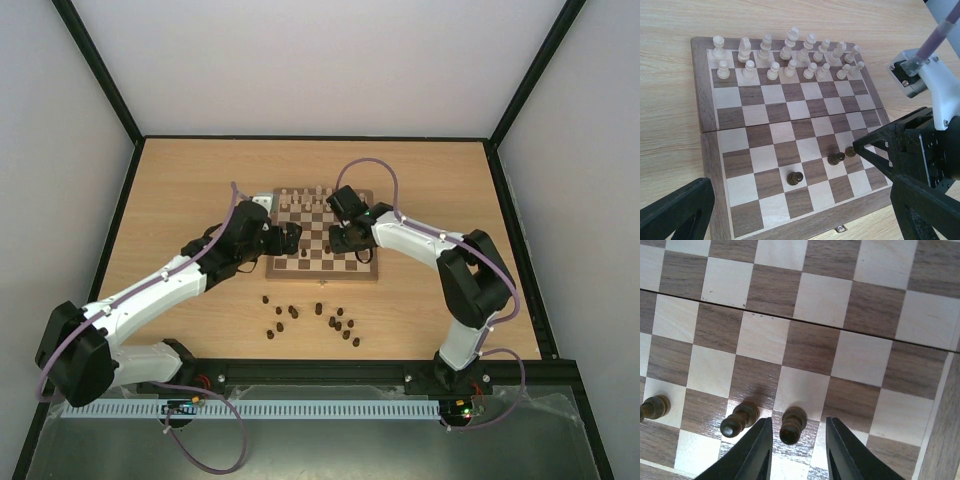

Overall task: Set up the chess pieces on the board
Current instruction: Adjust the chess piece on the chessboard.

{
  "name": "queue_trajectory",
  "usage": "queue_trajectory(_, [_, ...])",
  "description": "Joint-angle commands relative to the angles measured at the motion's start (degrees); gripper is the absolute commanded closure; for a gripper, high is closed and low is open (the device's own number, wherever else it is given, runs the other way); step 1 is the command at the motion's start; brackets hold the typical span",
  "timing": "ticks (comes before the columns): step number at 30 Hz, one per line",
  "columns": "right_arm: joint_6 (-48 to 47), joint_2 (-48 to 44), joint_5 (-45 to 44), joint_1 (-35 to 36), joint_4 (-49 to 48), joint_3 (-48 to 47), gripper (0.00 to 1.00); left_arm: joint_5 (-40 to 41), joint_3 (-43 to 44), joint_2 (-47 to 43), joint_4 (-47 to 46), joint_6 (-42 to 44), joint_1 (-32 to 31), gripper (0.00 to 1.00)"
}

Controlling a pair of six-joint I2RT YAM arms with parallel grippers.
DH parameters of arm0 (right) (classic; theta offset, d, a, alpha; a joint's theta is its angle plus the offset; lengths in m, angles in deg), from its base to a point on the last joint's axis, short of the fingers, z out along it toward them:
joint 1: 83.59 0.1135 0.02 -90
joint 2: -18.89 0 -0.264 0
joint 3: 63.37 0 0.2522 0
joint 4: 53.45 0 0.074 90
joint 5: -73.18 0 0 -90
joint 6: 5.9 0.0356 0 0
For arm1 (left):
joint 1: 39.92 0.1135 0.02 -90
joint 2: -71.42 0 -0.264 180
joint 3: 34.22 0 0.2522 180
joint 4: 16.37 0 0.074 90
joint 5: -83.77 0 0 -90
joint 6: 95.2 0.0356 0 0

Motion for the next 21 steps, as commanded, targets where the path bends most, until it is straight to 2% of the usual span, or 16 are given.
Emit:
queue_trajectory(1, [-0.45, 2.44, 0.13, 0.41, 0.94, -2.38, 0.70, -0.71, -1.04, 0.66, -1.29, 0.27, -0.23, 0.01])
queue_trajectory(7, [-0.28, 2.88, -0.20, 0.36, 1.28, -2.40, 0.80, -0.92, -1.24, 0.80, -1.52, 0.25, -0.40, 0.00])
queue_trajectory(21, [0.21, 1.90, -1.61, 2.13, 3.32, -1.96, 0.84, -1.52, -2.12, 0.78, -2.39, 0.01, -0.41, 0.01])
